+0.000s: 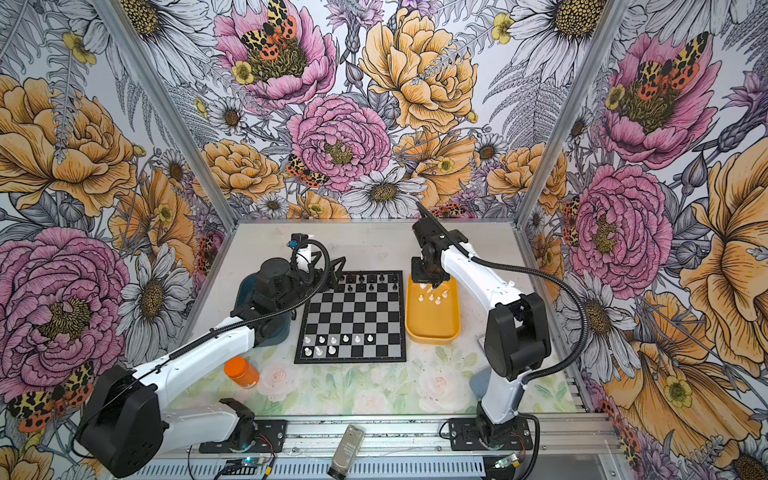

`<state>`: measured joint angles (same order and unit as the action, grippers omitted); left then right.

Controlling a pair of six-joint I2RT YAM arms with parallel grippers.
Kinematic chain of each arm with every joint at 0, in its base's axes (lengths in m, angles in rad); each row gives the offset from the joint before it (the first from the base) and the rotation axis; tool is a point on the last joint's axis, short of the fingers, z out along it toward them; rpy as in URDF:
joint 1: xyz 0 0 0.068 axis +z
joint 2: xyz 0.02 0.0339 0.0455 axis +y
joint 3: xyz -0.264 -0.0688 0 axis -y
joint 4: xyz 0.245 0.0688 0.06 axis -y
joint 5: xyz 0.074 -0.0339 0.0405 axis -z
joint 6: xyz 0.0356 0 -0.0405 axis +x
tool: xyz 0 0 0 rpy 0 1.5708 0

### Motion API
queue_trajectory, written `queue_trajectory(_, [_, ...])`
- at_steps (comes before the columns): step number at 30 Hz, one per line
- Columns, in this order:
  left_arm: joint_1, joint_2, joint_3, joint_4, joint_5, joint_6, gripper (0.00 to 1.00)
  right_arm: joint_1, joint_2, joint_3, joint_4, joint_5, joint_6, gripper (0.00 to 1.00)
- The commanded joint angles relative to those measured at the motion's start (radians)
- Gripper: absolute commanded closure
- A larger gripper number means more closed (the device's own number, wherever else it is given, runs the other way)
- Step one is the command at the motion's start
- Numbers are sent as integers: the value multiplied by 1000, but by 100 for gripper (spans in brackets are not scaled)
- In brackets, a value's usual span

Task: Set up the chess pieces on the board
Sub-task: 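Carry the white pawn with the right gripper over the board's nearest row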

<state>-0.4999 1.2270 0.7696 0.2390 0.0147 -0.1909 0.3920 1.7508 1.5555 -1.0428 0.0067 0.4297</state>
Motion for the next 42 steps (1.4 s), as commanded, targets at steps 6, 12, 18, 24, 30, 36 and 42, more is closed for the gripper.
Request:
queue_trajectory(6, [3, -99, -46, -66, -79, 2, 15, 153, -107, 19, -94, 38, 86, 100])
queue_trajectory(12, [-2, -171, -90, -81, -85, -7, 15, 285, -114, -32, -93, 53, 144, 100])
queue_trajectory(18, [-14, -234, -126, -88, -90, -10, 15, 395, -86, -66, -89, 68, 187, 100])
queue_trajectory(24, [-29, -280, -154, -98, -89, -12, 15, 501, -37, -77, -73, 73, 205, 100])
queue_trajectory(30, [-35, -317, -174, -106, -94, -15, 15, 547, 2, -110, -30, 52, 216, 100])
queue_trajectory(36, [-48, -325, -178, -107, -95, -16, 15, 572, 47, -130, 17, 22, 216, 100])
queue_trajectory(42, [-56, -332, -182, -110, -106, -15, 15, 591, 72, -129, 32, 17, 212, 100])
